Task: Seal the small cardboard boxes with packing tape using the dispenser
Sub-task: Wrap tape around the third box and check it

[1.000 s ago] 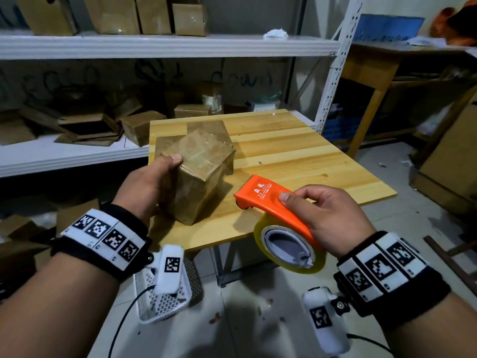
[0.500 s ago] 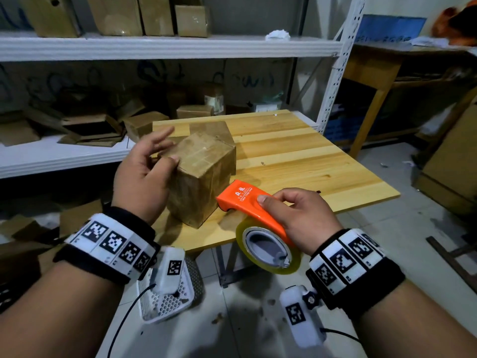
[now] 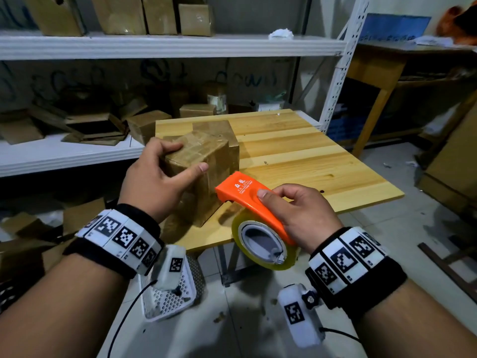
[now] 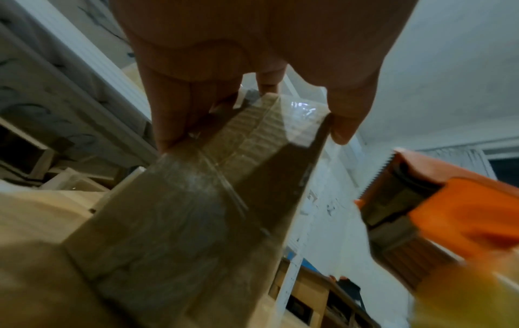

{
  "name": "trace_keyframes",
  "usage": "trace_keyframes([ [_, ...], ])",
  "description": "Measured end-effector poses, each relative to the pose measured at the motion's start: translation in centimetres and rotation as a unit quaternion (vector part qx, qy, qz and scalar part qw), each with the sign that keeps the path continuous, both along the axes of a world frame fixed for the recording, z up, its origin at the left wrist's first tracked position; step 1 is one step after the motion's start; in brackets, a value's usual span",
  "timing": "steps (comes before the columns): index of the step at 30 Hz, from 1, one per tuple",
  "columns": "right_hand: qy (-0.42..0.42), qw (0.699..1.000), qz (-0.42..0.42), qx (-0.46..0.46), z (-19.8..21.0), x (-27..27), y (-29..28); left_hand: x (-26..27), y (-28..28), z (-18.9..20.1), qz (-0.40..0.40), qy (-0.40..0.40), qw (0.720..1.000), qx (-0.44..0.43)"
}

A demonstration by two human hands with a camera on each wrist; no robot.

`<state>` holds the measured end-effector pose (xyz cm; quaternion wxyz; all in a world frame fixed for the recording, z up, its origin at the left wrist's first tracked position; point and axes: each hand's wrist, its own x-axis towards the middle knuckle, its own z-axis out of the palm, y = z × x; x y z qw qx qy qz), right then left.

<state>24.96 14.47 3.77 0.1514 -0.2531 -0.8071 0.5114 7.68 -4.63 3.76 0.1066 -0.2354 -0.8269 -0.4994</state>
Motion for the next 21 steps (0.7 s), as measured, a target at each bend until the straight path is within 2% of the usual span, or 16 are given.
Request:
trace_keyframes([
  [8, 0.016, 1.0, 0.009, -0.018, 0.3, 0.9, 0.4, 0.2, 0.7, -0.4, 0.036, -0.002, 0.998, 0.047],
  [21, 0.027, 0.999, 0.019, -0.036, 1.0, 1.4, 0.7, 0.6, 1.3, -0.3, 0.046, -0.027, 0.993, 0.103],
])
